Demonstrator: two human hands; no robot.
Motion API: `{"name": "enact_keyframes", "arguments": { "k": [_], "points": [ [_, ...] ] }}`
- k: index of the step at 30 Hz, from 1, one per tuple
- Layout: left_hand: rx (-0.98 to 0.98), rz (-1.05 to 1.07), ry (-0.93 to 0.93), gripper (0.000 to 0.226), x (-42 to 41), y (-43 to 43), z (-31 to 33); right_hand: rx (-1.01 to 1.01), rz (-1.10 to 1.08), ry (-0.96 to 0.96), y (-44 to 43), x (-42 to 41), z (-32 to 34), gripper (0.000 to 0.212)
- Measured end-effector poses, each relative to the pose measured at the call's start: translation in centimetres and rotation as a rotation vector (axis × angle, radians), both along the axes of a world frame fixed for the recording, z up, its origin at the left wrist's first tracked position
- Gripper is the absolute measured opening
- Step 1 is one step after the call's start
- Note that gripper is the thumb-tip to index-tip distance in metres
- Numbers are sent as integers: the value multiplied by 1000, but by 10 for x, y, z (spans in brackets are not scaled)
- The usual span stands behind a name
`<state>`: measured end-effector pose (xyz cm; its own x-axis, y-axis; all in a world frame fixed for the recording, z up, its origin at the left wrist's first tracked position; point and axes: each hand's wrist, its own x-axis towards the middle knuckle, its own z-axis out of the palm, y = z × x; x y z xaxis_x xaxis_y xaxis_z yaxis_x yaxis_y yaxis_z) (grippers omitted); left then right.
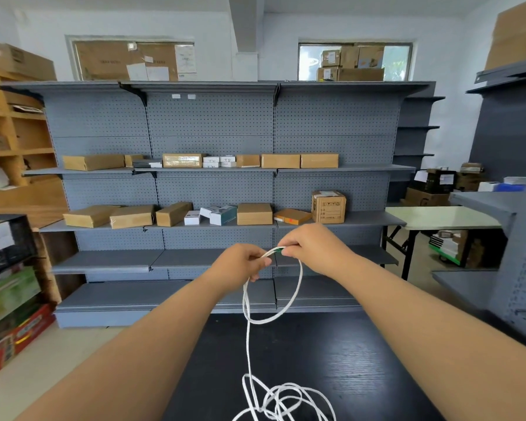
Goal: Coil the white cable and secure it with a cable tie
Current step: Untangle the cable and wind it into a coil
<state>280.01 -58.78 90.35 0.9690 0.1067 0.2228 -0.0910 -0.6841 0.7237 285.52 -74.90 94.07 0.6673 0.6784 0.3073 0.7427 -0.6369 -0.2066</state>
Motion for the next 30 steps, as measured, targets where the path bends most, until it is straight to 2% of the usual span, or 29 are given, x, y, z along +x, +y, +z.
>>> {"name": "enact_keyframes", "arguments": {
  "k": [4,9,14,20,23,27,30],
  "points": [
    [-212,-46,55,6,2,6,-11,121,-25,37,-6,1,-2,21],
    [-288,-108,144,11,0,8,-13,327,-86,69,-13,8,-7,21],
    [-164,-106,175,11,-2,8,-15,544,-130,99,-21,11,-11,22],
    [-89,0,1,10,2,13,-11,756,-250,203,-31,21,-25,20],
    [-50,95,-91,3,5,13,-5,756,-292,277,-35,27,-37,20],
    [-9,171,-213,11,10,10,5,628,-329,305,-37,29,-49,19],
    [100,163,-251,15,12,8,15,501,-337,350,-37,29,-52,17]
  ]
}}
